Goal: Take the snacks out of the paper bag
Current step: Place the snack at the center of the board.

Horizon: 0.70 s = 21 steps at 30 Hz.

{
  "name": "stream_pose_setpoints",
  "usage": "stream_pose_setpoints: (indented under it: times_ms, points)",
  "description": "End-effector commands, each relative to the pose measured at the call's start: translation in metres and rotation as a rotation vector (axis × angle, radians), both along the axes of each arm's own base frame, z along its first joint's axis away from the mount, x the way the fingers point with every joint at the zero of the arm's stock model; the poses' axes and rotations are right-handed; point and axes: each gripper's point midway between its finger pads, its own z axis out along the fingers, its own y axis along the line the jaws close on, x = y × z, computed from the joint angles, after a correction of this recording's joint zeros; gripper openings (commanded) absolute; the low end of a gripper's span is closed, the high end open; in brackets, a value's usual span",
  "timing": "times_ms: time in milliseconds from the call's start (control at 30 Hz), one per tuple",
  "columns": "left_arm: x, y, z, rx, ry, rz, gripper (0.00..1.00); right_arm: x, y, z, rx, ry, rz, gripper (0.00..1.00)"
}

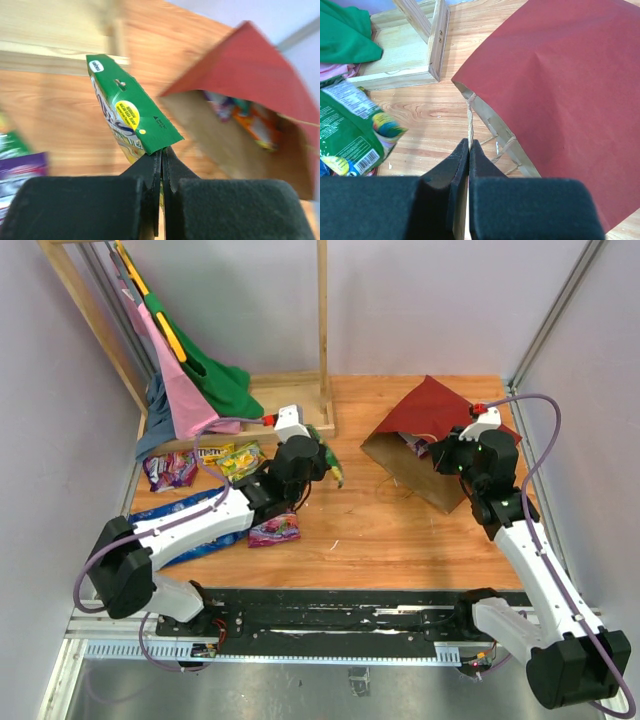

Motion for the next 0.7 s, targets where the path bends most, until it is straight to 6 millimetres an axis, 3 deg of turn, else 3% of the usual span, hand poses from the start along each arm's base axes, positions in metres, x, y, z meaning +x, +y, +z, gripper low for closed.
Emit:
stream_pose_setpoints:
  times_ms: [0, 100, 233, 500, 667]
  points:
    - [-0.002, 0.088, -0.009, 0.327, 0.055, 0.335, 0.01, 0.000, -0.002, 0.013, 0.017, -0.044, -0.003, 0.01]
    - [-0.006, 0.118, -0.014, 0.530, 0.133, 0.470, 0.01, 0.001, 0.000, 0.010, 0.028, -0.034, 0.004, 0.01]
    - [-0.010, 0.139, -0.032, 0.731, 0.219, 0.593, 0.01, 0.001, 0.004, 0.009, 0.038, -0.029, 0.021, 0.01]
    - [0.001, 0.131, -0.085, 0.984, 0.322, 0.644, 0.01, -0.002, 0.002, 0.011, 0.029, -0.039, 0.014, 0.01]
    - [0.008, 0.127, -0.096, 1.032, 0.316, 0.686, 0.01, -0.002, 0.001, 0.009, 0.023, -0.035, 0.015, 0.01]
